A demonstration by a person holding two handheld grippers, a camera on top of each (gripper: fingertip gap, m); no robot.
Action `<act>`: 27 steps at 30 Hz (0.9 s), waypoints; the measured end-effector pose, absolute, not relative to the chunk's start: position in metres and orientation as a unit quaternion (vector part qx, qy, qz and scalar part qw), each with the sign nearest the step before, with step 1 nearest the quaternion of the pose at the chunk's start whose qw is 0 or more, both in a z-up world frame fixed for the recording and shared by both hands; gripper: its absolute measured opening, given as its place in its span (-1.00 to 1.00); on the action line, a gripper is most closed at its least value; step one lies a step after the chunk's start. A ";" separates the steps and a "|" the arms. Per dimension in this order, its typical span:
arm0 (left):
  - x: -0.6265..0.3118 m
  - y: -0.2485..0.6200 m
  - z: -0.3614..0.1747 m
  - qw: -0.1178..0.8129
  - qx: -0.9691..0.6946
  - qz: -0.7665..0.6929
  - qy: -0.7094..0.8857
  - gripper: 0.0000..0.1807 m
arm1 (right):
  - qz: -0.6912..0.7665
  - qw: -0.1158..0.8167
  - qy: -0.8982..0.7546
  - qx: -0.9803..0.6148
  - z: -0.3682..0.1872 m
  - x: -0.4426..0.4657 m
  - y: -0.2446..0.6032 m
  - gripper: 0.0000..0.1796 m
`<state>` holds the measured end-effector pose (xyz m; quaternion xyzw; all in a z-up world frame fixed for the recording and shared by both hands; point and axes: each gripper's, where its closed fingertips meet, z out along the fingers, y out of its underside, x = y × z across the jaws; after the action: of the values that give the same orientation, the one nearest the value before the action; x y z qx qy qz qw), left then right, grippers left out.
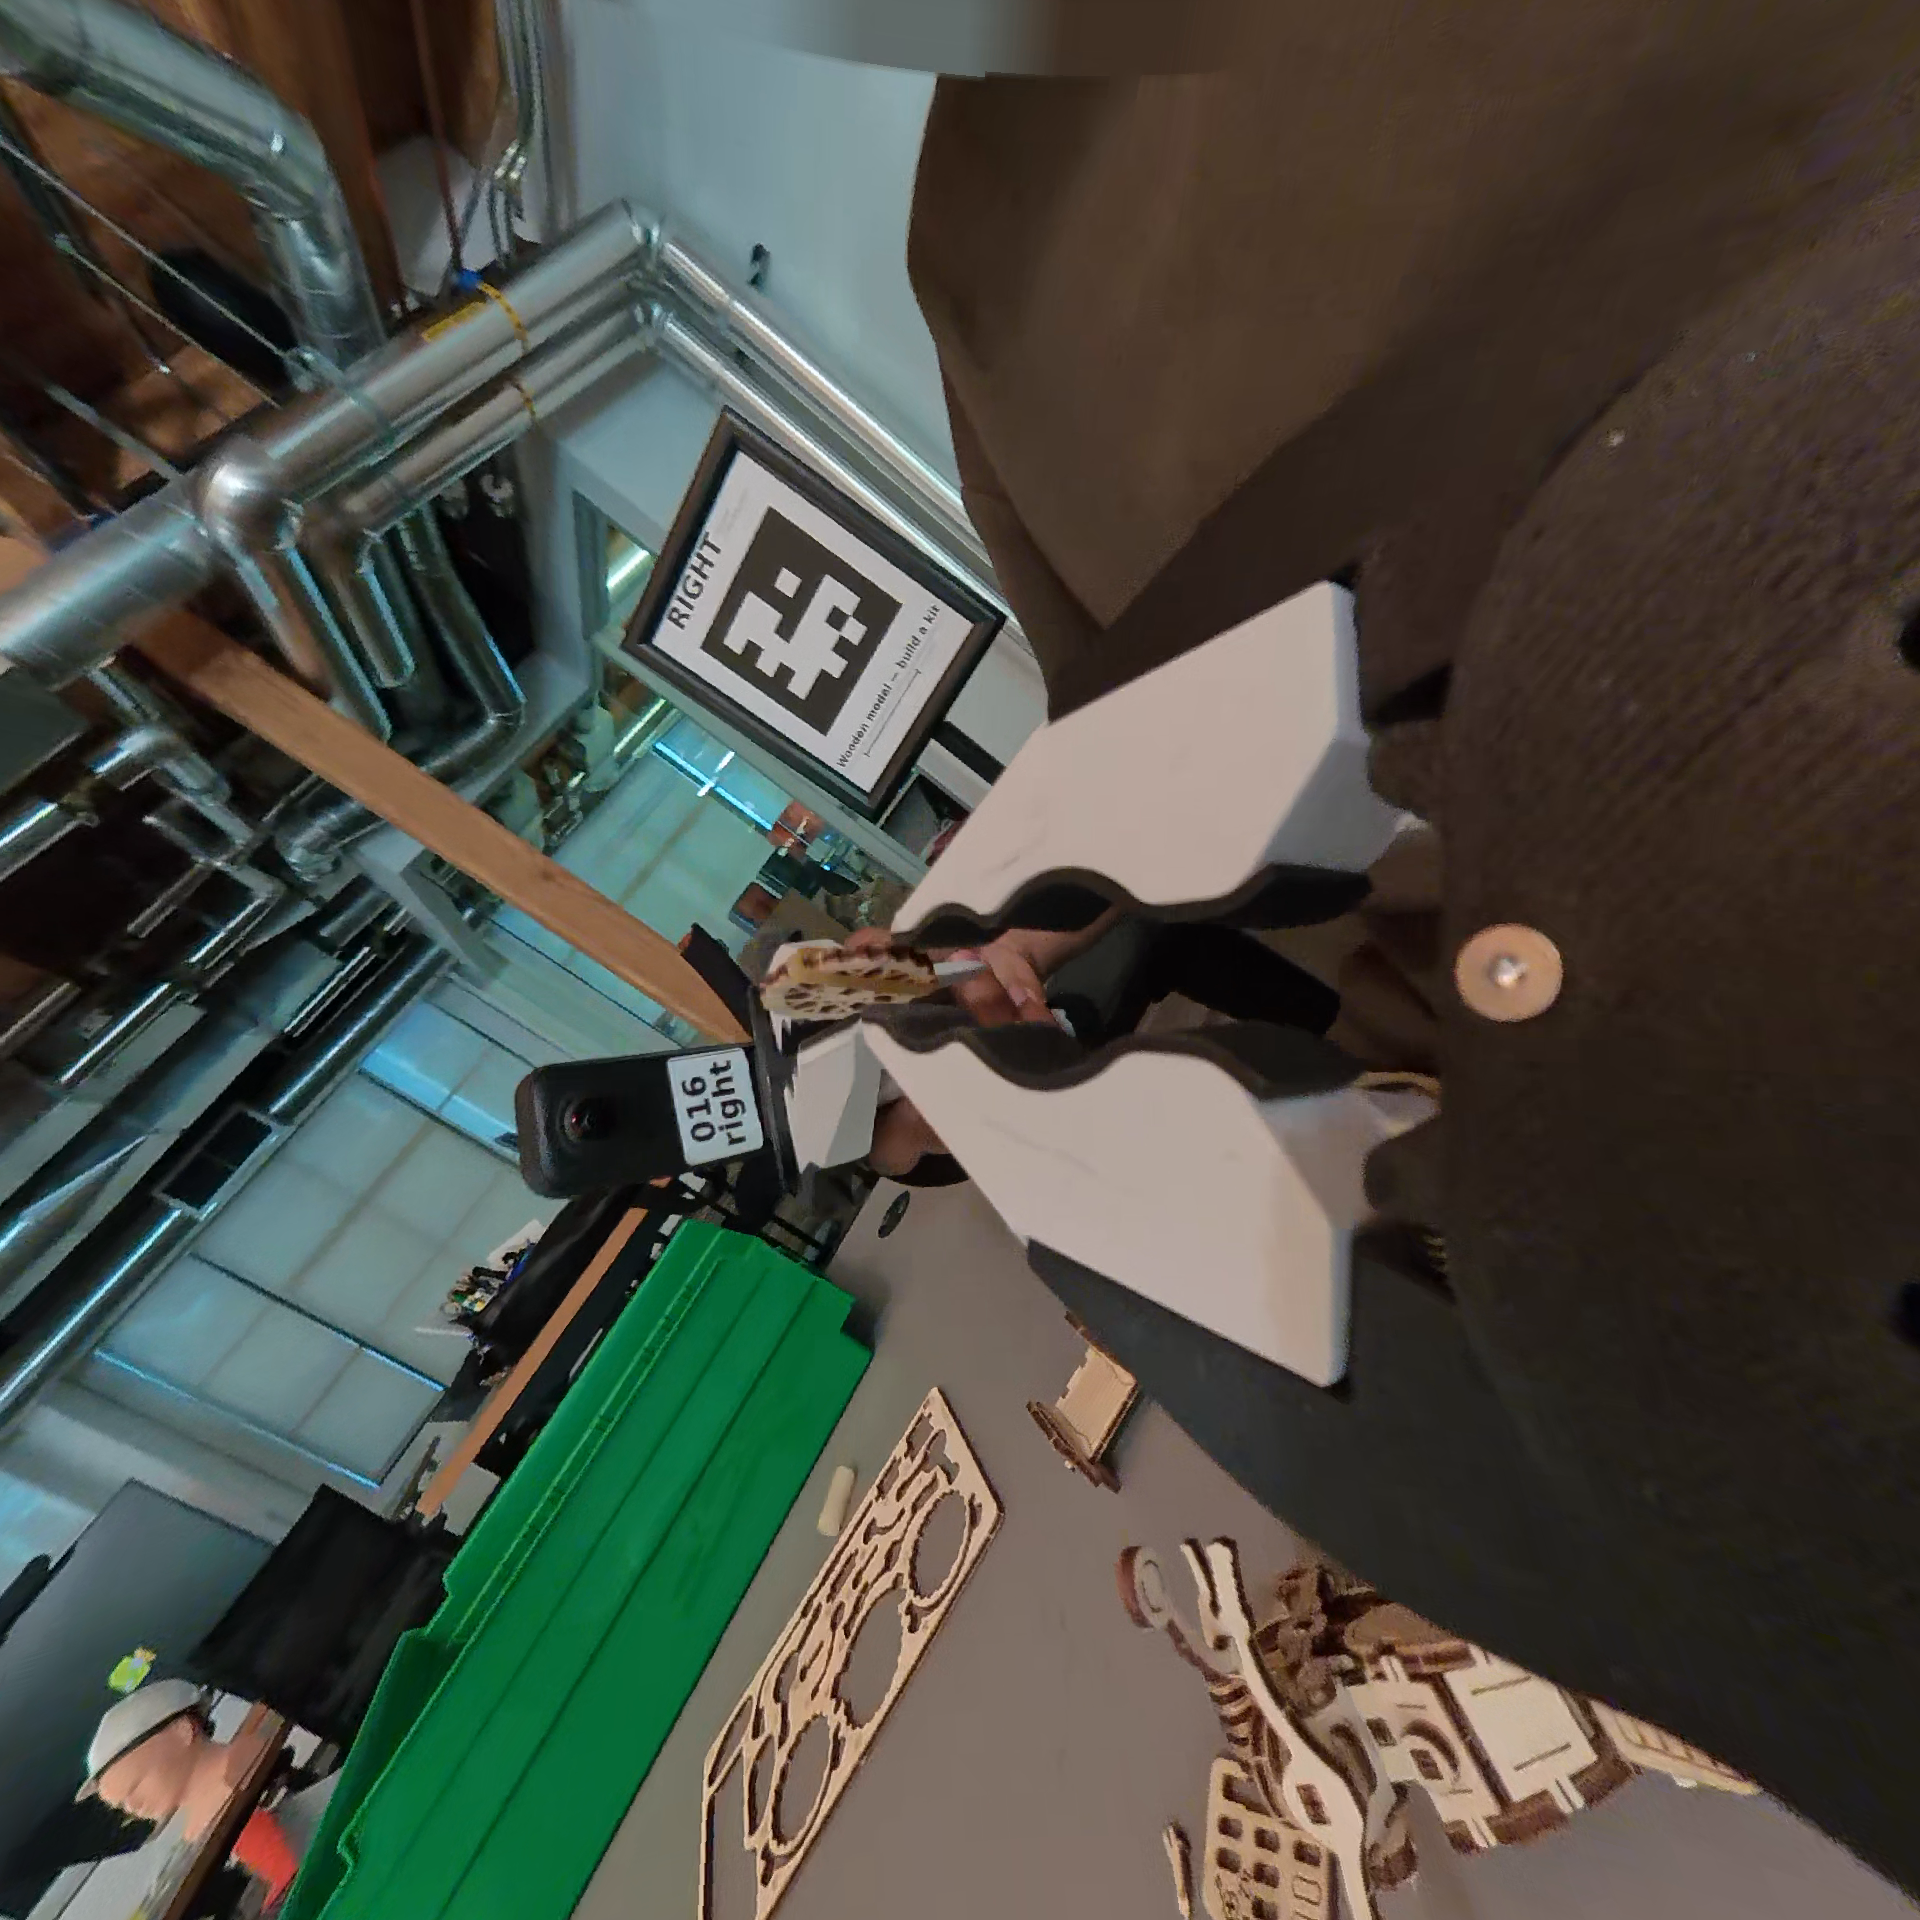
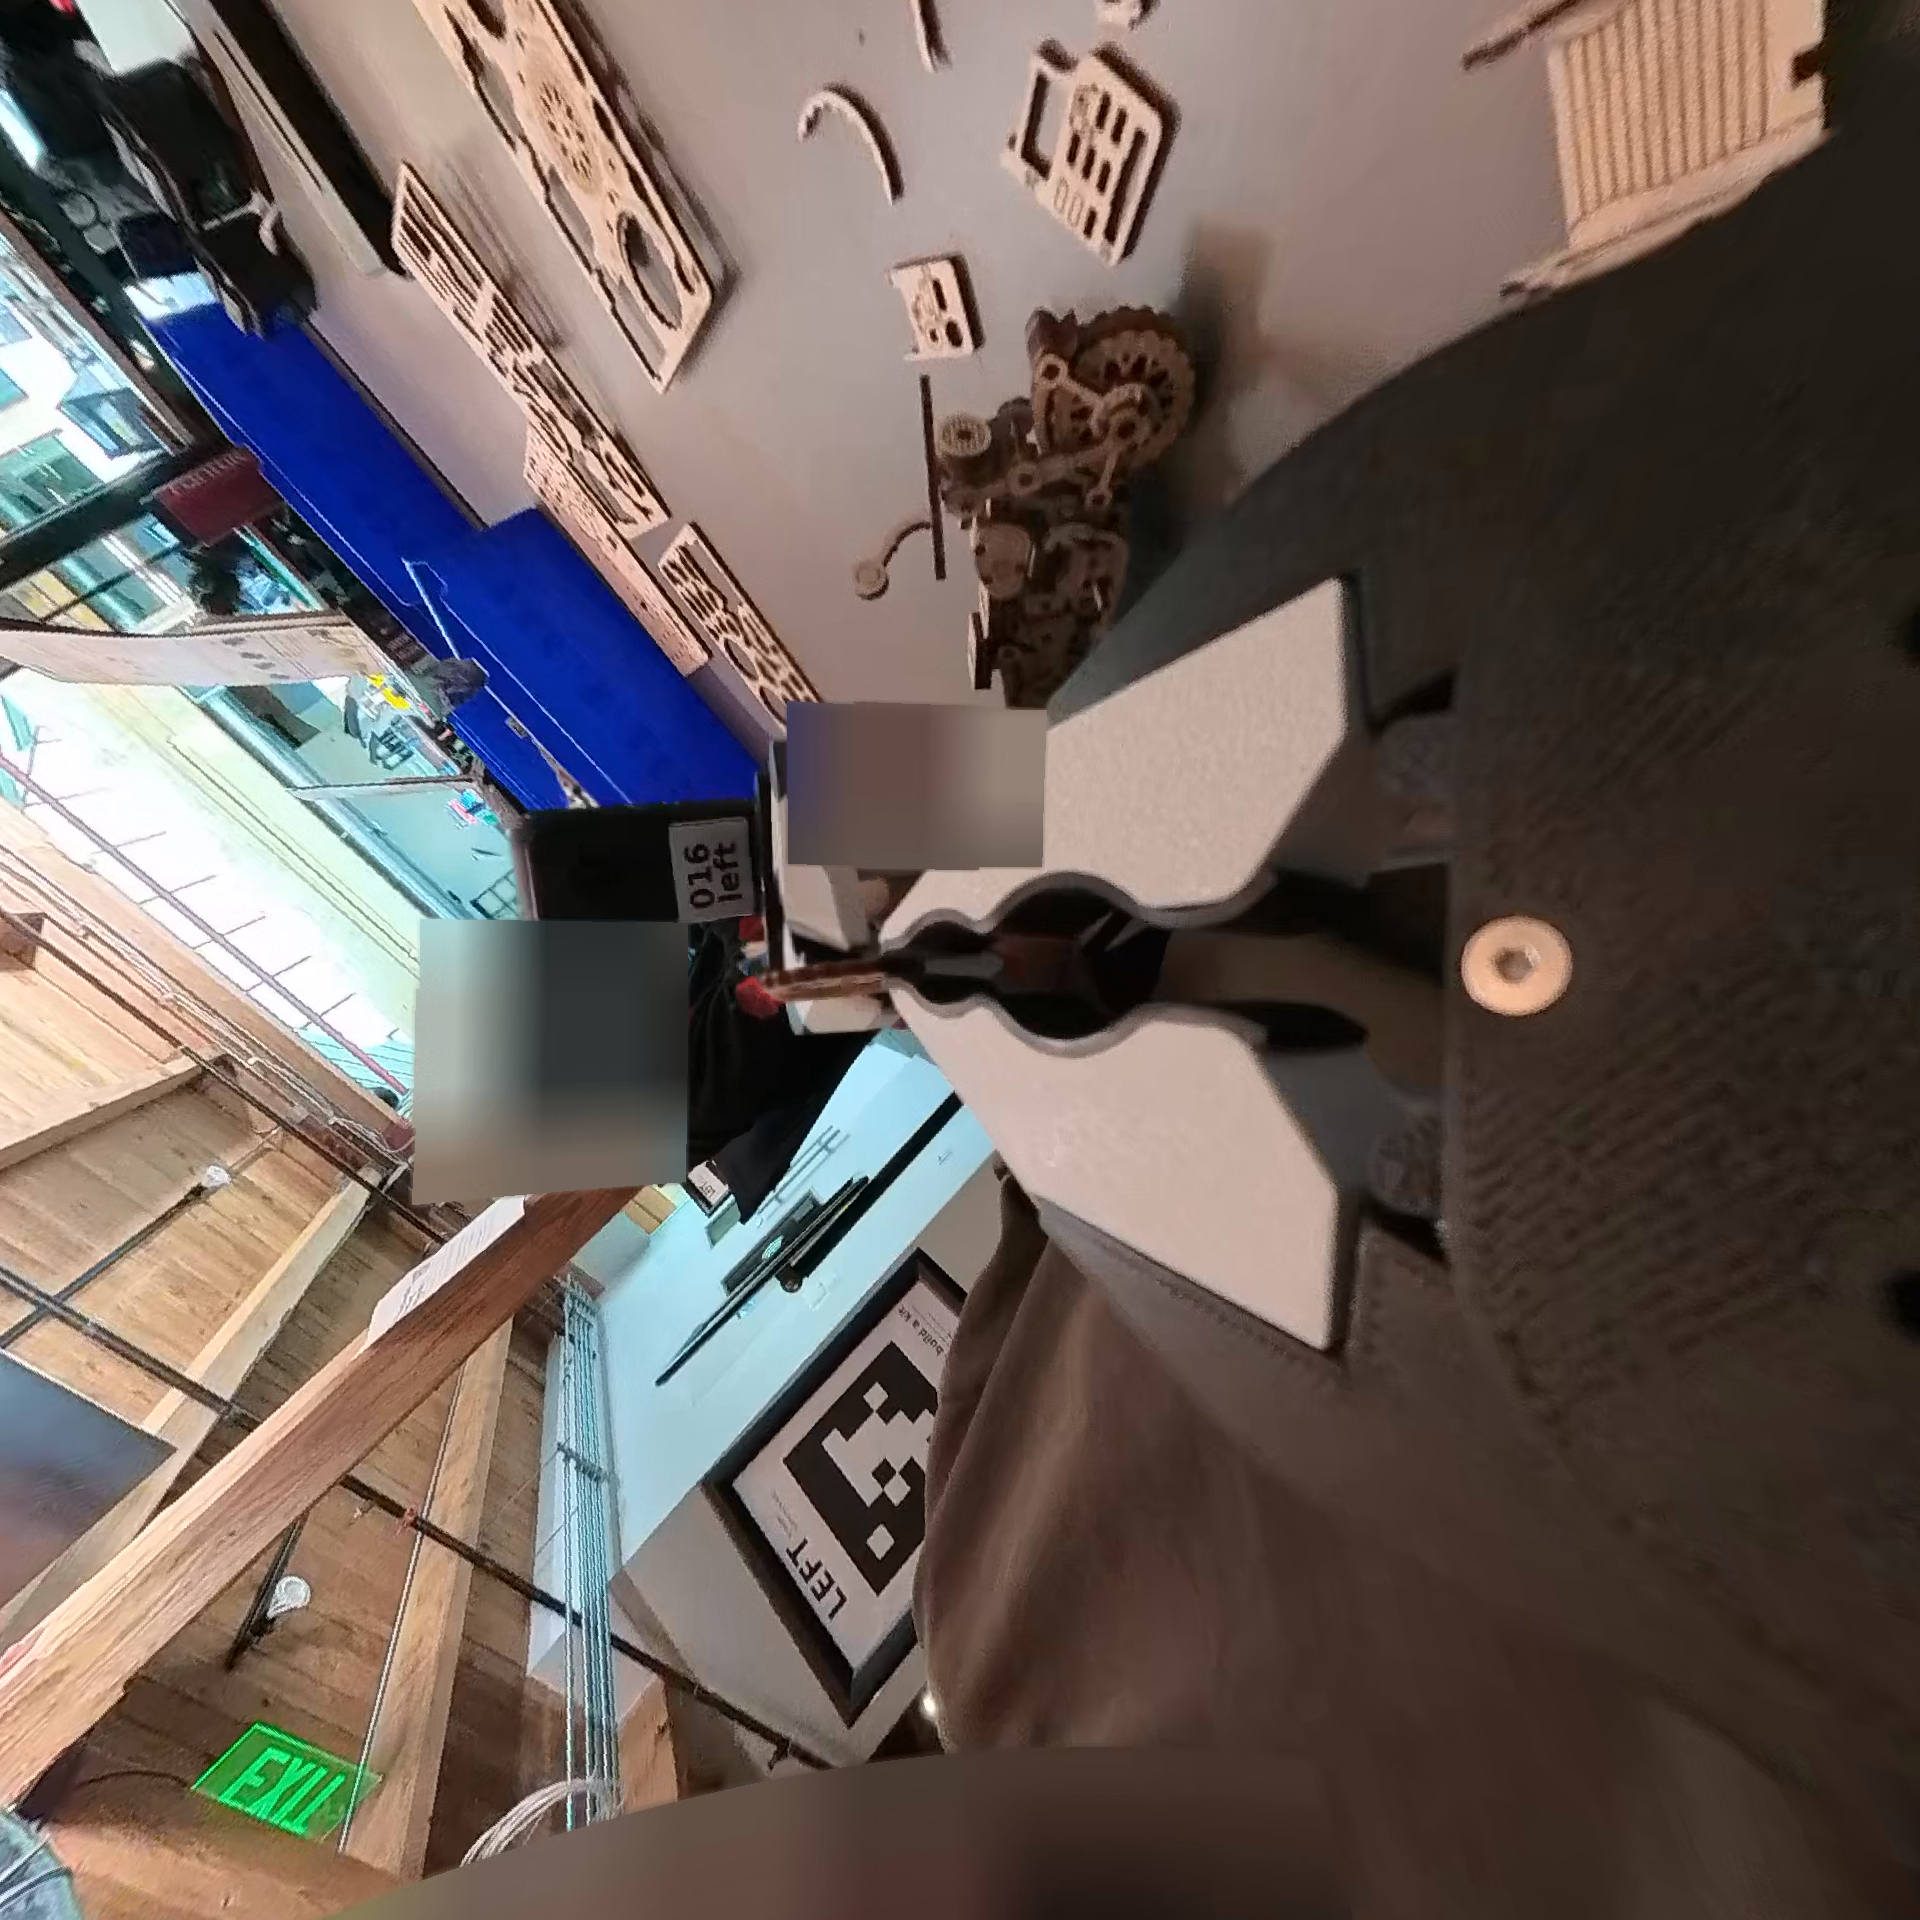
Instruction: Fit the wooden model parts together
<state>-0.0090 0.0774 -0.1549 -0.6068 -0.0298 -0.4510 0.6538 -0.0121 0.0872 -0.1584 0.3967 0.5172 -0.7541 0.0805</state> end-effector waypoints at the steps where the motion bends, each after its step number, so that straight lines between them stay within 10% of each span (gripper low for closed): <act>1: -0.008 0.077 -0.155 0.653 -0.609 -0.450 -0.027 -0.93 | -0.755 0.086 0.514 0.398 -0.159 -0.012 0.087 -0.98; 27: -0.025 0.078 -0.150 0.674 -0.571 -0.462 -0.078 -0.96 | -0.752 0.028 0.523 0.400 -0.156 -0.019 0.085 -0.98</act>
<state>-0.0249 0.0777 -0.1498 -0.5706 -0.0779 -0.4624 0.6742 -0.0186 0.0850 -0.1563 0.4004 0.5228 -0.7521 0.0280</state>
